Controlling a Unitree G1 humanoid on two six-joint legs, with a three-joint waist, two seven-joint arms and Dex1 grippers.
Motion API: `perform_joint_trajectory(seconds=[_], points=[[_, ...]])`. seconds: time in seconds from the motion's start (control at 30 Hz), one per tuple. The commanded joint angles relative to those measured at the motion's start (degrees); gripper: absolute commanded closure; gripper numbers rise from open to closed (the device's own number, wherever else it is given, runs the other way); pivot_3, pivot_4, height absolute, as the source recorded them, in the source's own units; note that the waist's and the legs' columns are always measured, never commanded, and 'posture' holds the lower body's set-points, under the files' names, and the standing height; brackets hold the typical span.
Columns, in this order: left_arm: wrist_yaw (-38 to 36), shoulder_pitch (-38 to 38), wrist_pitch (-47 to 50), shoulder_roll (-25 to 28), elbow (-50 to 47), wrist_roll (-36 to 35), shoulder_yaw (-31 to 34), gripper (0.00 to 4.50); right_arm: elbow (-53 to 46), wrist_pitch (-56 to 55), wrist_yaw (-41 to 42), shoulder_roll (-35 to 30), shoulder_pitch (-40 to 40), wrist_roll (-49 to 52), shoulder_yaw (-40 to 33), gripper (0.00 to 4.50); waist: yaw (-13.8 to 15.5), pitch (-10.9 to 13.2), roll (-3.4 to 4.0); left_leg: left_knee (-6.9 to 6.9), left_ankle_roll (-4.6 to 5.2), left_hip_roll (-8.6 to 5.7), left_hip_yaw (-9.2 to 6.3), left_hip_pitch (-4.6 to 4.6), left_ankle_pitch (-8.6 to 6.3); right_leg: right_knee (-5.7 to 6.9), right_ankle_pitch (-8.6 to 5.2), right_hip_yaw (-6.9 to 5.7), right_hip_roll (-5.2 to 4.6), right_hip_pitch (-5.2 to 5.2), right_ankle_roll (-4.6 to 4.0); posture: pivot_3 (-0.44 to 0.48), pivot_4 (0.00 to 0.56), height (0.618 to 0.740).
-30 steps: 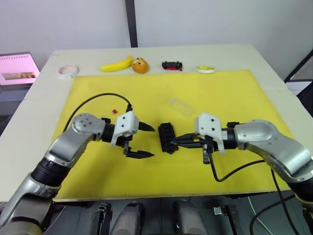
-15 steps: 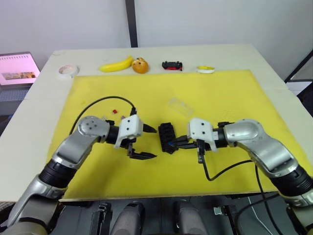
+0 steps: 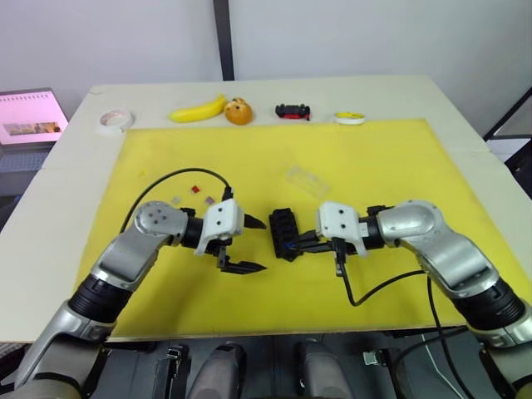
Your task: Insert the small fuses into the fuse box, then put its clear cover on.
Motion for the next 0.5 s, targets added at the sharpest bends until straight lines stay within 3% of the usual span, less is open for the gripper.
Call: perform_joint_trajectory(seconds=[0.03, 0.5], points=[[-0.37, -0.26, -2.43, -0.01, -2.30, 0.34, 1.03, 0.06, -0.94, -0.36, 1.16, 0.53, -2.01, 0.18, -1.56, 4.50, 0.00, 0.00, 0.00, 0.00, 0.00, 0.00, 0.00, 0.00, 0.00, 0.00, 0.00, 0.00, 0.00, 0.00, 0.00, 0.000, 0.150, 0.740], [-0.23, -1.27, -1.63, -0.56, -2.54, 0.39, 1.18, 0.06, 4.39, -7.49, 6.69, 0.69, -3.88, -2.82, -0.53, 4.50, -0.03, 0.00, 0.00, 0.06, -0.04, -0.01, 0.01, 0.00, 0.02, 0.04, 0.00, -0.01, 0.00, 0.01, 0.00, 0.000, 0.150, 0.740]])
